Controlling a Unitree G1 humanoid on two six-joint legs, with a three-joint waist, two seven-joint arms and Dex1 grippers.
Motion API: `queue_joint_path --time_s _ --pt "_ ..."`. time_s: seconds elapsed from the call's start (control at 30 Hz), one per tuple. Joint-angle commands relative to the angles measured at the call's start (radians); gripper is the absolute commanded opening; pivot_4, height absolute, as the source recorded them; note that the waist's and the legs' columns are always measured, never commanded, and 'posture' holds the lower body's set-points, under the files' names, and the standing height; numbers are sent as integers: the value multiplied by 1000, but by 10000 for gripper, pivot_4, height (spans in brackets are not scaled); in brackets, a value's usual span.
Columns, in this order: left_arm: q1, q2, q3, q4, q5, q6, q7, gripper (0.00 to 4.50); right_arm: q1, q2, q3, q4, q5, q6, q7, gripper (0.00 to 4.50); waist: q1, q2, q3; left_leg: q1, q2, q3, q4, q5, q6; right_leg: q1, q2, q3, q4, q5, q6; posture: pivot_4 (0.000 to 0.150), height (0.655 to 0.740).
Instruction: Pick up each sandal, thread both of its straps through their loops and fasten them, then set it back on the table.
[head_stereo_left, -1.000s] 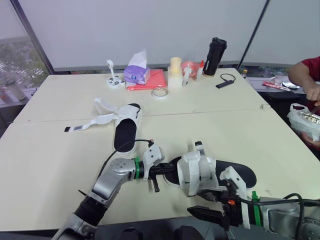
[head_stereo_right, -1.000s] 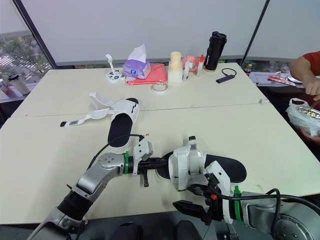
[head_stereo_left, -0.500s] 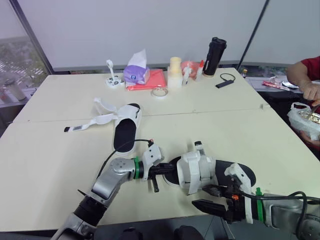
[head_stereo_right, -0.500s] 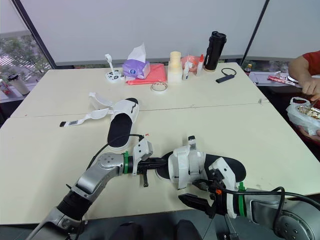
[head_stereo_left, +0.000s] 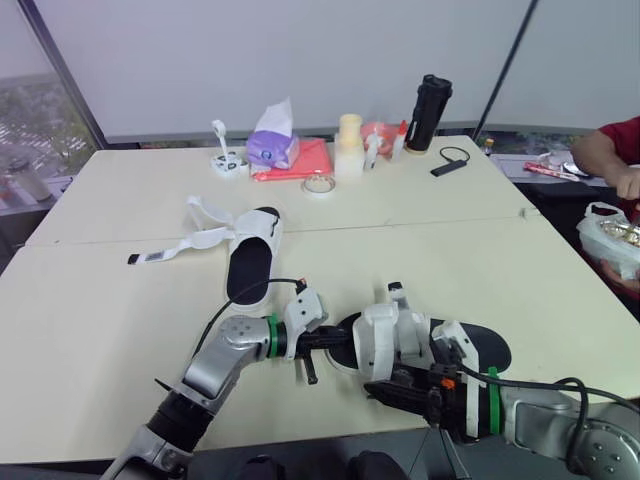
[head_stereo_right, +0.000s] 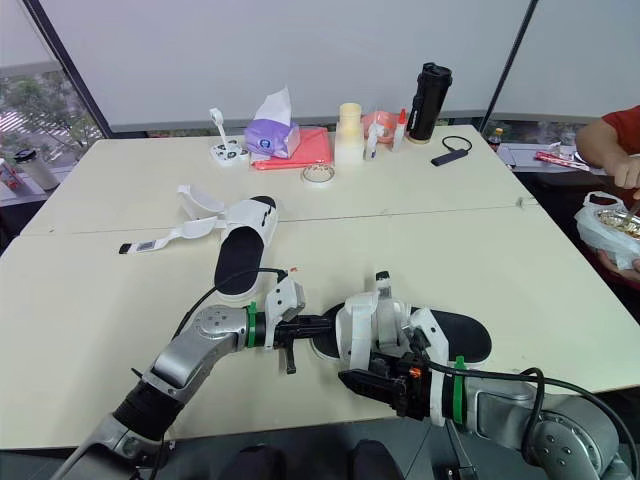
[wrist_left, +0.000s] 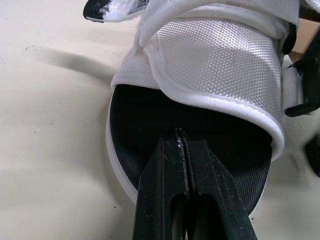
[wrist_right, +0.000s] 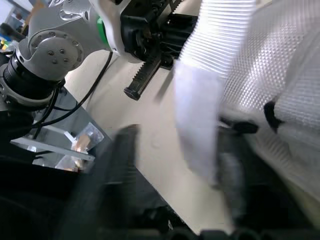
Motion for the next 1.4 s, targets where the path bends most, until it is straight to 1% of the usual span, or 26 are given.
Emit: queue_joint_path --time_s 0.03,0.07,0.23,0.33,0.43,0.47,0.53,0.57,0.6,0.87,0.9,0.97,1.0,1.1,1.13,1.3,1.37,1.4 --pt "58 43 -35 90 67 61 15 0 6 -19 -15 -18 9 -5 10 5543 0 0 0 0 0 0 0 0 0 0 0 0 0 0 0 1500 7400" --pt "57 42 -36 91 67 61 15 0 6 -23 -16 -17 12 -2 12 252 0 0 0 0 0 0 0 0 0 0 0 0 0 0 0 1500 7400" --pt "56 38 -38 95 68 58 16 0 29 -51 5 -25 -2 1 30 252 0 0 0 0 0 0 0 0 0 0 0 0 0 0 0 1500 7400" --pt "57 37 -39 95 68 59 18 0 45 -53 32 -26 -64 -32 44 252 0 0 0 0 0 0 0 0 0 0 0 0 0 0 0 1500 7400" --pt "58 37 -38 94 67 61 19 0 52 -47 49 -17 -119 -68 58 8527 0 0 0 0 0 0 0 0 0 0 0 0 0 0 0 1500 7400" --pt "58 37 -38 94 67 61 19 0 56 -47 51 -17 -125 -71 66 12313 0 0 0 0 0 0 0 0 0 0 0 0 0 0 0 1500 7400" --pt "58 38 -38 95 67 61 19 0 62 -43 54 -15 -137 -76 69 22286 0 0 0 0 0 0 0 0 0 0 0 0 0 0 0 1500 7400" --pt "60 39 -38 92 67 62 19 0 67 -42 51 -15 -130 -70 69 28106 1 0 0 0 0 0 0 0 0 0 0 0 0 0 0 1500 7400" --pt "61 40 -38 89 67 63 19 0 72 -40 47 -13 -119 -62 70 31927 0 0 0 0 0 0 0 0 0 0 0 0 0 0 0 1500 7400" --pt "63 41 -37 87 65 67 20 0 105 -41 40 -24 -73 -30 83 31927 0 0 0 0 0 0 0 0 0 0 0 0 0 0 0 1500 7400" --pt "63 42 -36 87 65 68 20 0 105 -37 39 -21 -75 -32 79 29670 0 0 0 0 0 0 0 0 0 0 0 0 0 0 0 1500 7400" --pt "63 42 -36 87 65 68 20 0 104 -31 40 -18 -84 -40 77 23153 0 0 0 0 0 0 0 0 0 0 0 0 0 0 0 1500 7400" --pt "63 42 -36 87 65 67 20 0 101 -23 38 -16 -89 -47 73 18719 0 0 0 0 0 0 0 0 0 0 0 0 0 0 0 1500 7400" --pt "64 42 -36 86 65 68 21 0 85 -2 26 -8 -79 -54 60 2310 0 0 0 0 0 0 0 0 0 0 1 0 0 0 0 1500 7400" --pt "64 42 -36 86 65 69 22 0 79 2 22 -6 -71 -52 57 516 0 0 0 0 0 0 0 0 0 0 1 0 0 0 0 1500 7400" --pt "63 41 -35 86 65 70 24 0 60 -2 13 -6 -51 -34 54 516 0 0 0 0 0 0 0 0 0 0 1 0 0 0 0 1500 7400" --pt "64 41 -34 86 65 71 25 0 17 4 -31 -1 34 -22 25 516 -1 0 0 0 0 0 0 0 0 0 1 0 0 0 0 1500 7400" --pt "65 41 -34 87 64 72 24 0 -17 2 -60 9 105 -17 1 516 -3 0 0 0 0 0 0 0 0 0 1 0 0 0 0 1500 7400"
